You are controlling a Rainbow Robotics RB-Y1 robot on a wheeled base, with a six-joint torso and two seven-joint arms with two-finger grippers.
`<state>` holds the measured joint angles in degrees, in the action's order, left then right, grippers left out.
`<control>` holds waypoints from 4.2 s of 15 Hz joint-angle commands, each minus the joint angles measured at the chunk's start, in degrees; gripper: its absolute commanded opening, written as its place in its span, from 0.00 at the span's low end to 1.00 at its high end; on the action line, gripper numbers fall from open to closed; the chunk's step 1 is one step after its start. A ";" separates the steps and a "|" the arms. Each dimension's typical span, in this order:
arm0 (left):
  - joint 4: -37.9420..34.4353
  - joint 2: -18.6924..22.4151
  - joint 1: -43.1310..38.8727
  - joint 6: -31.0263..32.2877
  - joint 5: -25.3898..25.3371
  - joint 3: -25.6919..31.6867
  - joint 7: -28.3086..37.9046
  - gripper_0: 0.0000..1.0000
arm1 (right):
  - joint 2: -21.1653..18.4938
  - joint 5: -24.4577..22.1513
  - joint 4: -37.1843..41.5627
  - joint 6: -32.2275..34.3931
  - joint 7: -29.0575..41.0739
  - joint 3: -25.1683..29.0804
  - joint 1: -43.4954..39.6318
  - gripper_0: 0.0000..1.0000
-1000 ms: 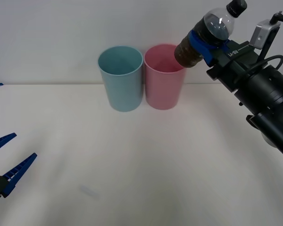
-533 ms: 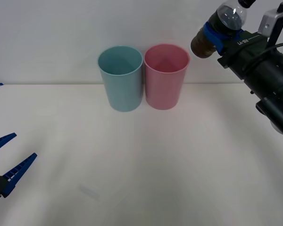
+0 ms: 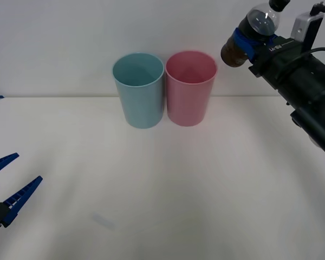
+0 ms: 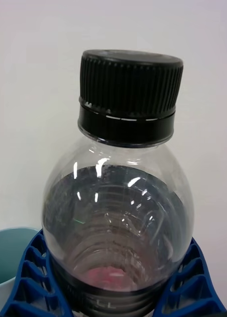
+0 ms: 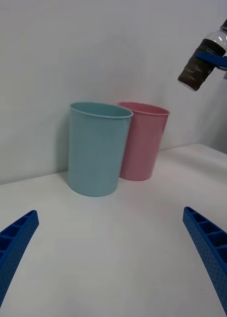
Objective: Grasp the object on the table and drop it into the matching bin: aluminum can to the light blue bin, PET bottle to the pink bin.
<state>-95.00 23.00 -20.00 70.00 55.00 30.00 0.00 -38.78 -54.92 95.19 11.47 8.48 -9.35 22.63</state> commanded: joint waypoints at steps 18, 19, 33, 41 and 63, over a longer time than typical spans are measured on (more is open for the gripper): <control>0.00 0.00 0.00 0.00 0.00 0.00 0.00 1.00 | 10.74 -1.68 -31.21 10.68 -8.74 -8.66 23.60 0.00; 0.00 0.00 0.00 0.00 0.00 0.00 0.00 1.00 | 10.74 -1.68 -31.21 10.76 -8.74 -8.75 23.60 0.00; 0.00 0.00 0.00 0.00 0.00 0.00 0.00 1.00 | 10.65 -0.45 -25.76 11.82 -8.92 -8.40 21.49 1.00; 0.00 0.00 0.00 0.00 0.00 0.00 0.00 1.00 | 5.11 4.21 -11.69 11.99 -9.53 -8.40 10.24 1.00; 0.00 0.00 0.00 0.00 0.00 0.00 0.00 1.00 | -4.11 14.05 6.32 37.22 -35.02 13.66 -36.17 1.00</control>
<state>-95.00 23.00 -20.00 70.00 55.00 30.00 0.00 -42.90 -41.10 101.52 48.21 -26.27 3.89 -12.45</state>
